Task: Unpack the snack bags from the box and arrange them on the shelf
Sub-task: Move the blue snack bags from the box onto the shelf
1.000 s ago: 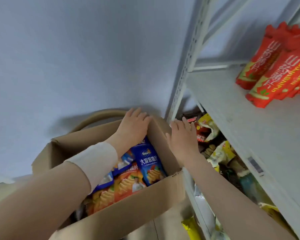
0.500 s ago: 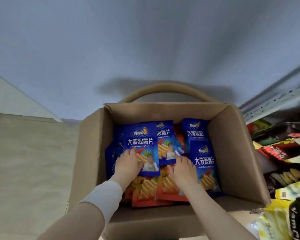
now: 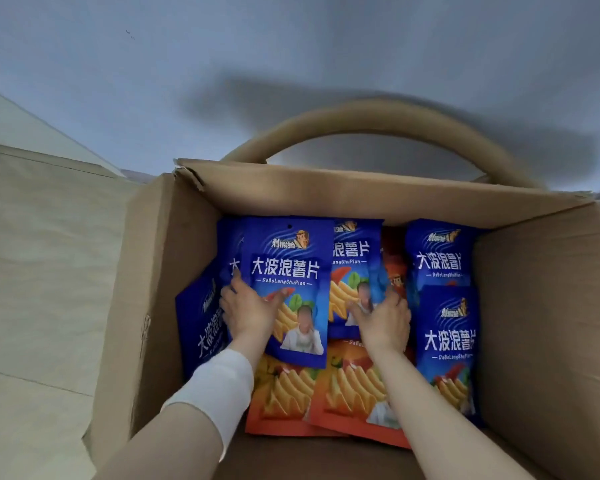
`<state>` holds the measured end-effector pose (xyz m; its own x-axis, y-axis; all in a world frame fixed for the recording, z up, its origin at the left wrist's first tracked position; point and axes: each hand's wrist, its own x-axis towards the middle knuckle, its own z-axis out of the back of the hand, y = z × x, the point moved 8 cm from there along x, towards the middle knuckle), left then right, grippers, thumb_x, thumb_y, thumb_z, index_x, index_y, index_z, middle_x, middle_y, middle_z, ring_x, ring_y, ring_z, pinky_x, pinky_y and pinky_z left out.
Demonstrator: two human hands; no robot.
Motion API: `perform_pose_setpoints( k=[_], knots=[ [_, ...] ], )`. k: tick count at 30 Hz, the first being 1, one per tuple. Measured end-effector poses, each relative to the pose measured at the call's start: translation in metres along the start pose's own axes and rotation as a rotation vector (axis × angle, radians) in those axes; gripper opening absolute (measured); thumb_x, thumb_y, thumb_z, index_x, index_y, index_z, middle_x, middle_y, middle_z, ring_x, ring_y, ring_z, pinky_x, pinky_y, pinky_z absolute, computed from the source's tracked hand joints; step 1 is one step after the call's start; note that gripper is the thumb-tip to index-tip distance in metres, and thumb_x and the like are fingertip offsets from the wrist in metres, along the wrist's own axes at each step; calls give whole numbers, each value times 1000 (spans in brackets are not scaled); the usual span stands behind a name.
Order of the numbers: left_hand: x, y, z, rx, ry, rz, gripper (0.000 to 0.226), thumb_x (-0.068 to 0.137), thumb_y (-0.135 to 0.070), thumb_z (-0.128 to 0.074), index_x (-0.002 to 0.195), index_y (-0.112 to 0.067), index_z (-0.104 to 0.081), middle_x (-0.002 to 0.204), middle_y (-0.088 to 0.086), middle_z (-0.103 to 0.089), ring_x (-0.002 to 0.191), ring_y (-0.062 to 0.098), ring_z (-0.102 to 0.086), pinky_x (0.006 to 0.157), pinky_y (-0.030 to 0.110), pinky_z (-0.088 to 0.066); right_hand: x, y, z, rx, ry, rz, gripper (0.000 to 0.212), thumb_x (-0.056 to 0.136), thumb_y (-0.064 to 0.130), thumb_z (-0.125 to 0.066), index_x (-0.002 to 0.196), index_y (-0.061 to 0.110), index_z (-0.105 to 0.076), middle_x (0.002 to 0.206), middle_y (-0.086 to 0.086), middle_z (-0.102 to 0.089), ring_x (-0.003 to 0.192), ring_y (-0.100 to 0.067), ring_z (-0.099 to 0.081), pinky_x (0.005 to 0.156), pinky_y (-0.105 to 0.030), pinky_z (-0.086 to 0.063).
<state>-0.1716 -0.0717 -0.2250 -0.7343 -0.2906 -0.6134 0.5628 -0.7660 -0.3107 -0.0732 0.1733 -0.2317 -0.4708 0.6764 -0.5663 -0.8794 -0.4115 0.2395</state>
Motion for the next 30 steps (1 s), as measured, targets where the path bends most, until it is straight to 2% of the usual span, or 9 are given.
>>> perform_pose_setpoints(
  k=[2,6,8,12,18,22,24,27,30],
  knots=[
    [6,-1,6,-107,0,-9,90,67,-40,-80,138,-9,-34,129,16,-49,119,35,-48,99,45,-42,4,-9,-4,194,60,-51,69,72,38,-77,125,6,-48,119,-14,-58,111,-36,-54,88,-41,-46],
    [10,-5,9,-326,204,33,67,69,-28,-82,123,-8,-47,116,3,-59,105,27,-59,93,38,-48,-10,-11,-20,532,440,-129,26,79,23,-73,97,12,-59,100,-10,-64,98,-28,-61,82,-35,-46],
    [3,-9,17,-493,276,28,40,73,-19,-79,104,-13,-55,106,8,-64,91,24,-64,81,38,-53,-24,-11,-15,615,512,-127,24,81,21,-71,100,11,-60,95,-5,-62,92,-20,-58,74,-30,-45],
    [-28,-11,40,-673,407,-3,16,82,-9,-69,91,-16,-58,94,11,-67,71,18,-65,59,28,-53,-56,-24,12,678,395,-99,13,82,17,-70,90,15,-60,92,-4,-61,88,-18,-57,82,-34,-46],
    [-85,-21,91,-755,555,-142,16,86,-12,-63,100,-17,-59,98,9,-69,78,22,-68,66,35,-54,-140,-44,78,866,271,14,12,85,13,-66,91,16,-57,90,1,-62,86,-12,-60,68,-18,-47],
    [-143,-56,133,-734,552,-392,15,88,-14,-61,100,-21,-57,100,4,-68,84,19,-67,69,33,-53,-210,-75,126,1025,148,12,20,82,12,-69,98,19,-60,93,3,-69,85,-10,-66,62,-14,-50],
    [-179,-79,152,-741,547,-513,15,88,-14,-61,98,-24,-57,97,-1,-68,85,16,-67,71,31,-54,-242,-95,150,1067,52,11,19,81,16,-72,95,19,-59,81,7,-71,76,-8,-67,54,-12,-48],
    [-239,-117,169,-747,573,-688,16,87,-12,-61,92,-27,-59,83,-12,-70,76,7,-68,64,24,-55,-285,-135,187,1138,-139,-45,19,90,22,-61,75,17,-51,48,10,-52,41,-1,-50,42,-11,-38],
    [-312,-154,169,-693,625,-879,17,84,-12,-63,89,-28,-60,74,-14,-71,70,3,-68,61,20,-55,-326,-181,228,1158,-321,-82,29,93,29,-53,68,16,-45,46,11,-36,38,-2,-35,47,-19,-31]
  ],
)
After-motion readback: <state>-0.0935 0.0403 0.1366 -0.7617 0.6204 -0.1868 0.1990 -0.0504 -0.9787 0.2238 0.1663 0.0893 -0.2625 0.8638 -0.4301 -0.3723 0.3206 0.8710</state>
